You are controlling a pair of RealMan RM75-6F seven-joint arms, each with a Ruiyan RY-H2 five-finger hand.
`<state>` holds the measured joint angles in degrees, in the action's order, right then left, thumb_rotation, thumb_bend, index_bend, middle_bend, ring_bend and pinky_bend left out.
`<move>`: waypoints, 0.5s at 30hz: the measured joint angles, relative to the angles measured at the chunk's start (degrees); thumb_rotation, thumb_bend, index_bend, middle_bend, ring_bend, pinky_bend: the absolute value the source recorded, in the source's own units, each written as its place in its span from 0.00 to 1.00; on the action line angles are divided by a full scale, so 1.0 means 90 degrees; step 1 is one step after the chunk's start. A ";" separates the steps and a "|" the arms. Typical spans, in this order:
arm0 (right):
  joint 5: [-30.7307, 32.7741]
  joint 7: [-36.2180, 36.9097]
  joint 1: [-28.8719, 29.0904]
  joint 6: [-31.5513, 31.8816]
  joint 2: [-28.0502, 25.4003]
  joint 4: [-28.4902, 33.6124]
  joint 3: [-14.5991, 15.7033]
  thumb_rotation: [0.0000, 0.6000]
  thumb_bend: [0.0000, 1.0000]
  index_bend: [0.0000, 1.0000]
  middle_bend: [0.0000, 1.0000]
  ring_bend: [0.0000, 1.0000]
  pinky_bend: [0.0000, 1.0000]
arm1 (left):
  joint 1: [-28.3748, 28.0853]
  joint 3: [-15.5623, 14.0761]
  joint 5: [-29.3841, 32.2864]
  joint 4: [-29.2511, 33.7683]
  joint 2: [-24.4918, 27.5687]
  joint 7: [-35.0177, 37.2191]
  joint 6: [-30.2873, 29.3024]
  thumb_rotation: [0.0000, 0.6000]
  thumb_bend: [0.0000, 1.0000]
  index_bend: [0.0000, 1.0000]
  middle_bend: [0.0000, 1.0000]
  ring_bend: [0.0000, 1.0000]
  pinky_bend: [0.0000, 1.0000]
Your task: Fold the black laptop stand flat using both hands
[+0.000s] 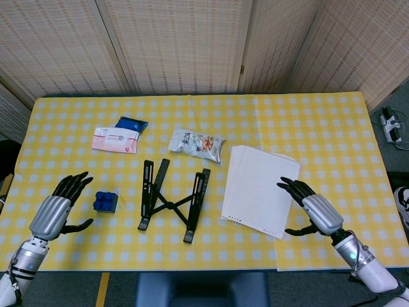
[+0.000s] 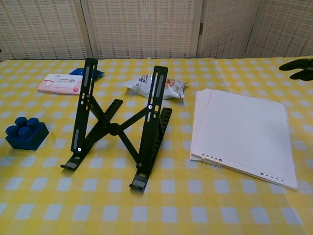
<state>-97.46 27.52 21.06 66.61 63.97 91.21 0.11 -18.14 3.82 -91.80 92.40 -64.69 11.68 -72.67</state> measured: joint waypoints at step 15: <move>0.0014 -0.0665 -0.0494 0.0888 0.0126 -0.0193 0.0230 1.00 0.09 0.00 0.02 0.07 0.00 | -0.1987 0.0381 0.0526 -0.1015 -0.0360 0.3911 0.2859 1.00 0.25 0.00 0.03 0.00 0.06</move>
<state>-97.33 21.54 16.61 74.61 65.10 89.48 2.17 -36.02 7.25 -87.06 83.26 -67.93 46.88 -46.94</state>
